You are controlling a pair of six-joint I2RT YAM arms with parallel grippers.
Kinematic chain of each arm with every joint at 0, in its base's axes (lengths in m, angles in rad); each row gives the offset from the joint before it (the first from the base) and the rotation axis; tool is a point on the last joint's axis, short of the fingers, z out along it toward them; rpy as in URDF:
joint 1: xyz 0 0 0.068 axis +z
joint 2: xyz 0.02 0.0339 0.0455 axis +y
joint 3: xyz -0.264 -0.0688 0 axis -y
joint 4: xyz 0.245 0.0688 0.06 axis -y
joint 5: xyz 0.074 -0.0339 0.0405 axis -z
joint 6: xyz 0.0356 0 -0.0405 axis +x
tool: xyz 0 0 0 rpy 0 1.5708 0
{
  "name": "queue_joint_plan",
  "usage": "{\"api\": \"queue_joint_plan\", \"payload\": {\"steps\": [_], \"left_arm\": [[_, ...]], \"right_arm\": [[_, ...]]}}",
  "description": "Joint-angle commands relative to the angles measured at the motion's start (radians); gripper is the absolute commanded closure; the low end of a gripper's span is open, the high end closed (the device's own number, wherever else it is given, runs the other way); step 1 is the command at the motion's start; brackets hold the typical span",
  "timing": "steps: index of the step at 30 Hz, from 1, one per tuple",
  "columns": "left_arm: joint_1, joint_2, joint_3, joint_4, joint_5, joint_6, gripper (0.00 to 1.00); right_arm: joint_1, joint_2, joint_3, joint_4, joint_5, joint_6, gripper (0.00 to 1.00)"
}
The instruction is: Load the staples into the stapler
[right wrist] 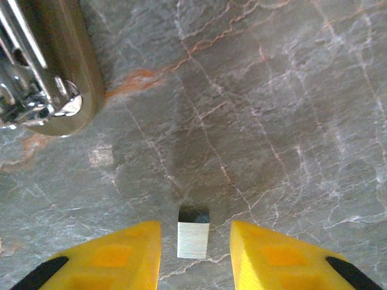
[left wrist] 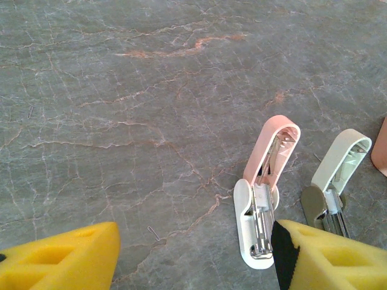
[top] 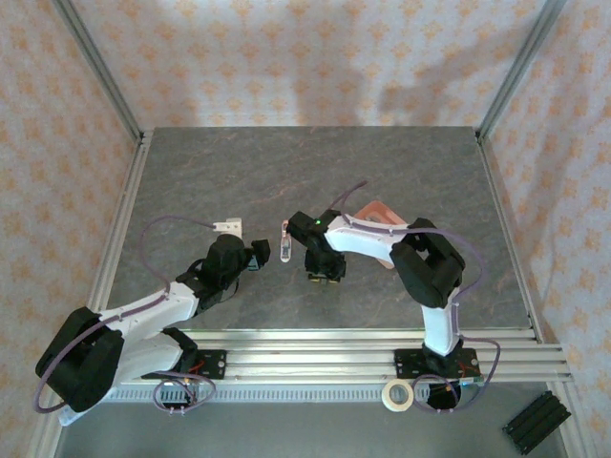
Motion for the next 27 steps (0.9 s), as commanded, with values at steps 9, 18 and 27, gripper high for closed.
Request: {"api": "queue_joint_plan", "payload": {"steps": [9, 18, 27], "left_arm": [[0.008, -0.006, -0.016, 0.02, -0.025, -0.018, 0.31], [0.008, 0.004, -0.017, 0.031, -0.016, -0.027, 0.31], [0.008, 0.008, -0.016, 0.037, -0.01, -0.033, 0.31]], "right_arm": [[-0.016, 0.022, 0.018, -0.007, 0.006, -0.003, 0.71], [-0.017, 0.032, 0.016, 0.007, 0.005, 0.002, 0.76], [-0.017, 0.017, 0.029, -0.012, 0.031, 0.0, 0.73]]}}
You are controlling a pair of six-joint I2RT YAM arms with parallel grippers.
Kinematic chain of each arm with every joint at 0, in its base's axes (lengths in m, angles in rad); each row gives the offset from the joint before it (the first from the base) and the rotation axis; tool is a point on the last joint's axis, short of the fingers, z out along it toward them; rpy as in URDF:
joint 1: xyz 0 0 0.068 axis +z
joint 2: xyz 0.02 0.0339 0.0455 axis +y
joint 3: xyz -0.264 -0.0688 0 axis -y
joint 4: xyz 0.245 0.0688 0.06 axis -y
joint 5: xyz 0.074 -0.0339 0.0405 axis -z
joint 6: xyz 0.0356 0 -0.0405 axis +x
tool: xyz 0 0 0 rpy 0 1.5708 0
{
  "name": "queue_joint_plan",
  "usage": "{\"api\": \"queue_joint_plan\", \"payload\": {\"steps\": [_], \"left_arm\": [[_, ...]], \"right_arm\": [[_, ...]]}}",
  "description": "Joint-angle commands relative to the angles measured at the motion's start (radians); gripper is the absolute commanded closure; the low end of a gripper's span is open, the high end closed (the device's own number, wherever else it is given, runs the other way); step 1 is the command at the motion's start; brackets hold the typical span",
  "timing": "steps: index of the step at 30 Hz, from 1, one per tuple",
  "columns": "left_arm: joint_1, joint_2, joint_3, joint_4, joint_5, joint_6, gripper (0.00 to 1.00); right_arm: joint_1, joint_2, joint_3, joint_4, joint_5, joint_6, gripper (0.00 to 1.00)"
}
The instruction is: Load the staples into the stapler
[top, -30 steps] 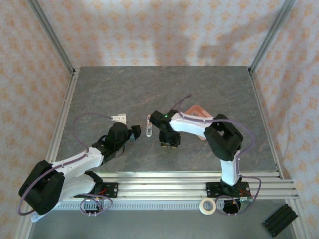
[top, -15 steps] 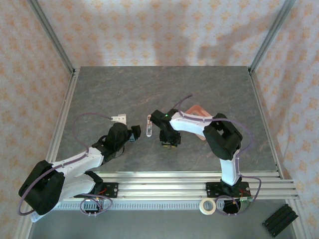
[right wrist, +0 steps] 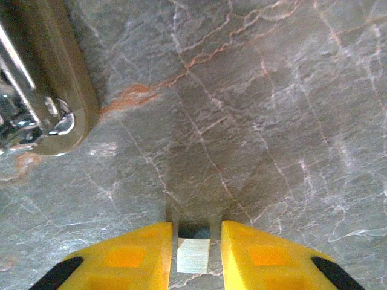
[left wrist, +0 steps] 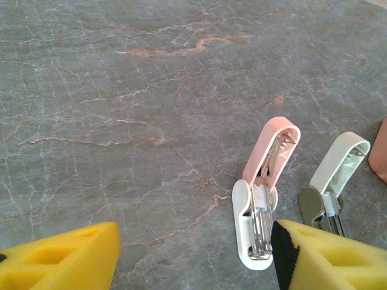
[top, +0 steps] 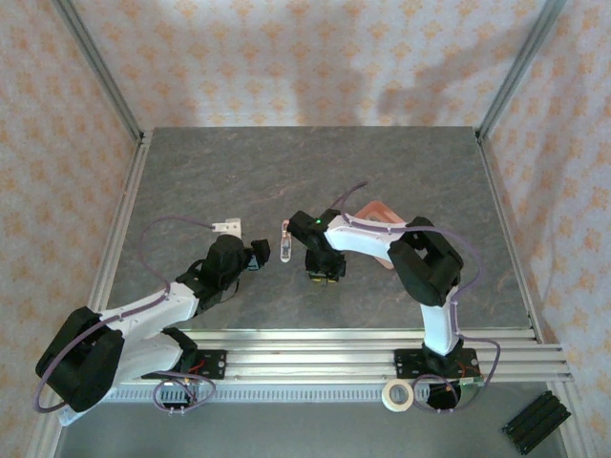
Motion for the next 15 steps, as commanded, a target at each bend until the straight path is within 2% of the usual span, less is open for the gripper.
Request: {"api": "queue_joint_plan", "payload": {"steps": [1, 7, 15], "left_arm": [[0.008, 0.009, -0.012, 0.027, -0.011, -0.011, 0.31], [0.007, 0.013, -0.01, 0.03, -0.005, -0.013, 0.32], [0.008, 0.012, -0.008, 0.029, -0.006, -0.012, 0.31]], "right_arm": [[-0.008, 0.001, 0.026, -0.021, 0.04, 0.003, 0.74], [-0.008, 0.002, 0.028, -0.014, 0.037, 0.001, 0.78], [-0.016, 0.013, 0.014, 0.0, 0.034, 0.0, 0.77]]}}
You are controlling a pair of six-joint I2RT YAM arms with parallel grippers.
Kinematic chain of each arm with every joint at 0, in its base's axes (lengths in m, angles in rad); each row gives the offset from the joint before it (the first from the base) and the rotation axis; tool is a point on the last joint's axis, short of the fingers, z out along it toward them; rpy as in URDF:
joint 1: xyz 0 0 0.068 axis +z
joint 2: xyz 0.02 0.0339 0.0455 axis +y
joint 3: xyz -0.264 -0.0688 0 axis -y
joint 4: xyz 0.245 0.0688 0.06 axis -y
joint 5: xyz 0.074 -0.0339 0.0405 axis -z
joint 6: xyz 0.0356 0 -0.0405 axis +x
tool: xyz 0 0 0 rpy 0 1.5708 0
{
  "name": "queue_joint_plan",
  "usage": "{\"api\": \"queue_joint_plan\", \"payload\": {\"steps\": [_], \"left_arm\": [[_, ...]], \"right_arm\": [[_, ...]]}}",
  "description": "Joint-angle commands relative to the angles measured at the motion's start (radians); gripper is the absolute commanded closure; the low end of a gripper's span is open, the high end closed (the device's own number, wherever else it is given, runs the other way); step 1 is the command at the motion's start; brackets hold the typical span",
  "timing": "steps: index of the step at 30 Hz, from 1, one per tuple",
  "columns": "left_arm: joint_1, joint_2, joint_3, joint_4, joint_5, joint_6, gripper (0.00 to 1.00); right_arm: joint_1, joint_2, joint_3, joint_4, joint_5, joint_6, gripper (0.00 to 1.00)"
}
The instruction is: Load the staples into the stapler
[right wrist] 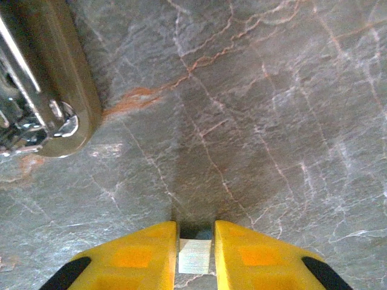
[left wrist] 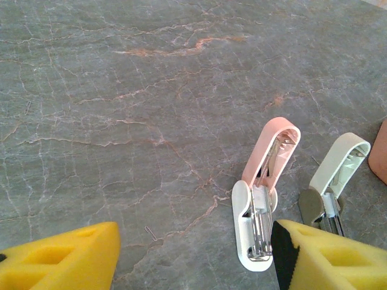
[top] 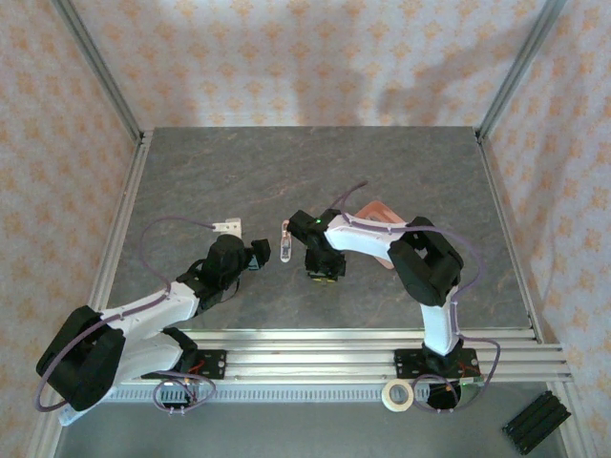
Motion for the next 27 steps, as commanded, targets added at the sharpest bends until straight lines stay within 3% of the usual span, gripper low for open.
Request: {"api": "queue_joint_plan", "payload": {"steps": [1, 16, 27], "left_arm": [[0.008, 0.006, -0.007, 0.022, -0.006, -0.01, 0.31], [0.008, -0.023, 0.011, -0.023, -0.011, -0.004, 0.31], [0.008, -0.117, 0.008, -0.113, -0.023, -0.015, 0.31]], "right_arm": [[-0.015, 0.015, 0.008, 0.001, 0.031, 0.001, 0.78], [-0.029, -0.015, -0.058, 0.071, 0.026, -0.013, 0.83], [-0.025, -0.137, -0.099, 0.12, 0.078, -0.042, 0.83]]}}
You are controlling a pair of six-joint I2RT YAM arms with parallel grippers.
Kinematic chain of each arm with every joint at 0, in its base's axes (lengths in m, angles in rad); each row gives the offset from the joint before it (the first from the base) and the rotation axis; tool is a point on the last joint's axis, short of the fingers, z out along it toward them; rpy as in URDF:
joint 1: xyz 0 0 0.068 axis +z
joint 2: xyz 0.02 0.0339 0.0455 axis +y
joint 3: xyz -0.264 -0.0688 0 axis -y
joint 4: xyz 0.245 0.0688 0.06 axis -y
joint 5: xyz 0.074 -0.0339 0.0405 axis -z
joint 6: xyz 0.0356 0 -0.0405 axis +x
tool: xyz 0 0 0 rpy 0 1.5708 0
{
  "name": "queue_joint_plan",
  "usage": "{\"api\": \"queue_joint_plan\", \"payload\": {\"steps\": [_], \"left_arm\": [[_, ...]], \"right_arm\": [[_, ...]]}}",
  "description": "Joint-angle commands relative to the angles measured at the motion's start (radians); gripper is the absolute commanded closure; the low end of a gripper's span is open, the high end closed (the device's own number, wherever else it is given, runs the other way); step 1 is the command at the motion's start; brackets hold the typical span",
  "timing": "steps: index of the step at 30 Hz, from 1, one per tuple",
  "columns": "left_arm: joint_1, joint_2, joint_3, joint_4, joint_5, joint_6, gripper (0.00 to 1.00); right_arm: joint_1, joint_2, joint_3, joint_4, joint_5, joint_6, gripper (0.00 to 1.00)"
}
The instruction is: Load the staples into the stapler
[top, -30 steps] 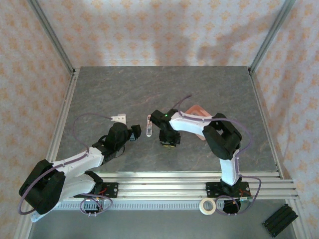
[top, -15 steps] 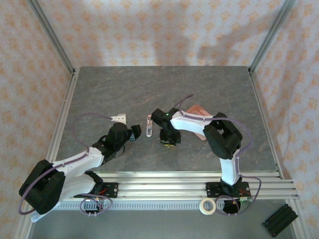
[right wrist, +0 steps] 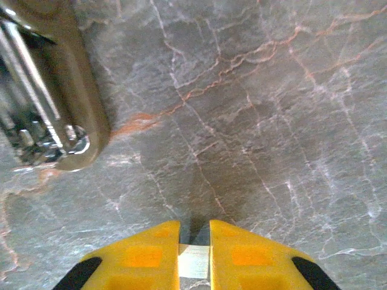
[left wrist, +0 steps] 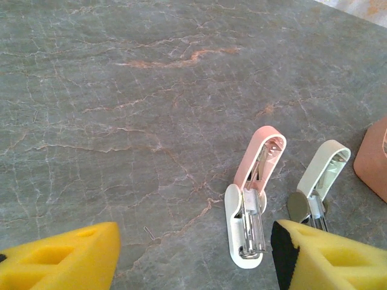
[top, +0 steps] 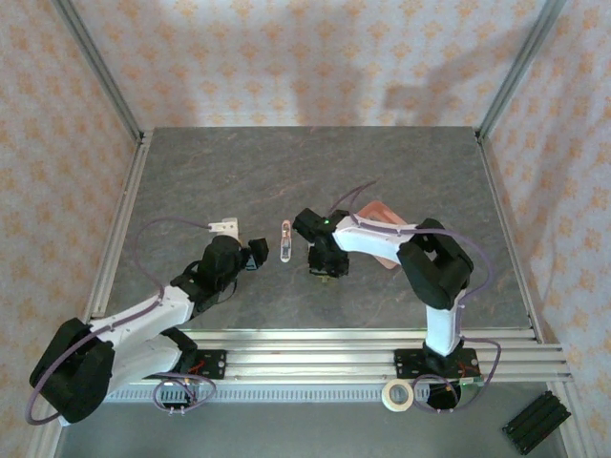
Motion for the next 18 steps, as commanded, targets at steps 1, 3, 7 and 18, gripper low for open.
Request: {"api": "queue_joint_plan", "payload": {"steps": [1, 3, 7, 18], "left_arm": [[0.008, -0.038, 0.005, -0.061, -0.024, -0.012, 0.31], [0.007, -0.062, -0.002, -0.078, -0.032, -0.013, 0.31], [0.006, -0.112, -0.017, -0.105, -0.05, -0.028, 0.31], [0.006, -0.297, -0.028, -0.255, -0.088, -0.005, 0.31]], "right_arm": [[-0.006, -0.073, -0.028, 0.035, 0.066, -0.023, 0.83], [-0.005, -0.092, -0.043, 0.058, 0.075, -0.033, 0.83], [-0.005, -0.105, -0.057, 0.1, 0.069, -0.056, 0.83], [-0.005, -0.093, -0.023, 0.177, 0.061, -0.116, 0.83]]}}
